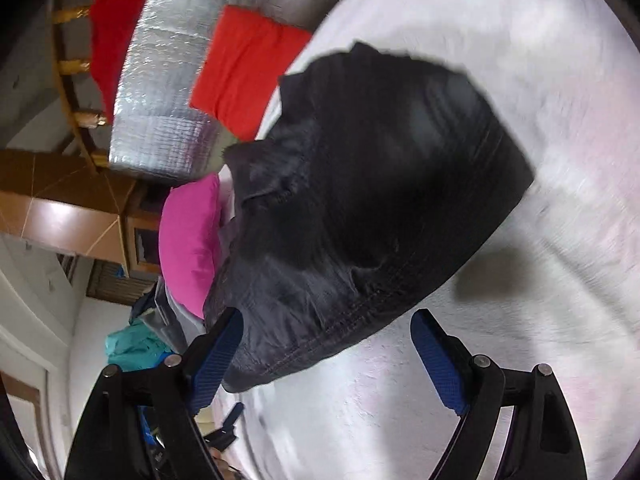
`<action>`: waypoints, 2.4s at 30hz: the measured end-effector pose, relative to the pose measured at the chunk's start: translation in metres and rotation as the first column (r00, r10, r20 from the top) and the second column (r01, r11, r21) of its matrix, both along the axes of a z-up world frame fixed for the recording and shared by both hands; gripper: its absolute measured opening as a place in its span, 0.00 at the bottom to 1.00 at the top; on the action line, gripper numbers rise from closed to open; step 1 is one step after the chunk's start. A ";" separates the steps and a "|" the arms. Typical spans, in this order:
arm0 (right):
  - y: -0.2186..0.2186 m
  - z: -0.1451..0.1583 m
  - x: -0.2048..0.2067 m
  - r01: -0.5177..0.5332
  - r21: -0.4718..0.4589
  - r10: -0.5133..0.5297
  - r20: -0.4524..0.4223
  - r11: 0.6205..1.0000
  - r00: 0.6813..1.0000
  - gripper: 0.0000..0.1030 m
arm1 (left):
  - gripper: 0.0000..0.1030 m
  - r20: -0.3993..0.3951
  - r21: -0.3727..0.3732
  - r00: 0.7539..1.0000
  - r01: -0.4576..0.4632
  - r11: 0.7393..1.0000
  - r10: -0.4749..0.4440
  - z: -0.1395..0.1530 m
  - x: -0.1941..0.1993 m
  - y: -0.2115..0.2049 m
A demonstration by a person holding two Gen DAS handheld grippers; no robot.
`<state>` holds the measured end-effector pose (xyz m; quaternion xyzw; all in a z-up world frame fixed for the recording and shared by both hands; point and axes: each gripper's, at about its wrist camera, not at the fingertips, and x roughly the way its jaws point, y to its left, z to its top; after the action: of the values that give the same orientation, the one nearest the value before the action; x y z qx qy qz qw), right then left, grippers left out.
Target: Fold large clothes
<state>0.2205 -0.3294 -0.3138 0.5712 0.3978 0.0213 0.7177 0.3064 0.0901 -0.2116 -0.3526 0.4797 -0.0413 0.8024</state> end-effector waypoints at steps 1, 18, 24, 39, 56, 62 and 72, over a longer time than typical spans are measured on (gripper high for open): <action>-0.001 -0.002 0.003 0.011 0.005 -0.011 -0.004 1.000 1.000 0.85 | 0.82 0.003 -0.003 1.000 -0.019 1.000 0.019 -0.001 0.003 0.001; -0.025 -0.024 0.020 0.195 -0.087 -0.196 -0.007 0.977 0.981 0.58 | 0.81 -0.022 -0.106 0.993 -0.121 0.987 0.119 -0.034 0.040 0.002; -0.015 -0.012 0.016 0.212 -0.198 -0.217 0.000 0.957 0.976 0.46 | 0.49 -0.020 -0.104 0.994 -0.112 0.988 0.111 -0.036 0.047 0.005; 0.028 0.032 -0.009 0.203 -0.419 -0.209 0.032 0.885 0.977 0.34 | 0.25 0.050 -0.036 0.997 -0.049 0.998 0.051 -0.019 0.011 0.015; 0.024 0.033 -0.051 0.099 -0.356 -0.111 -0.013 0.929 0.994 0.34 | 0.28 0.115 0.060 0.993 -0.042 0.997 0.035 -0.014 -0.060 0.011; 0.025 0.045 -0.055 -0.028 -0.351 -0.002 -0.085 0.936 0.996 0.57 | 0.46 0.034 0.025 0.999 -0.002 1.000 0.002 -0.008 -0.074 0.031; 0.024 0.115 -0.061 -0.251 -0.532 0.286 -0.017 0.809 0.958 0.58 | 0.65 0.207 0.298 0.978 -0.044 0.954 -0.020 0.075 -0.083 0.031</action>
<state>0.1592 -0.3058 -0.1993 0.2887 0.4417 0.0304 0.8489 0.2238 0.1208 -0.1369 -0.2230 0.3917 0.0002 0.8927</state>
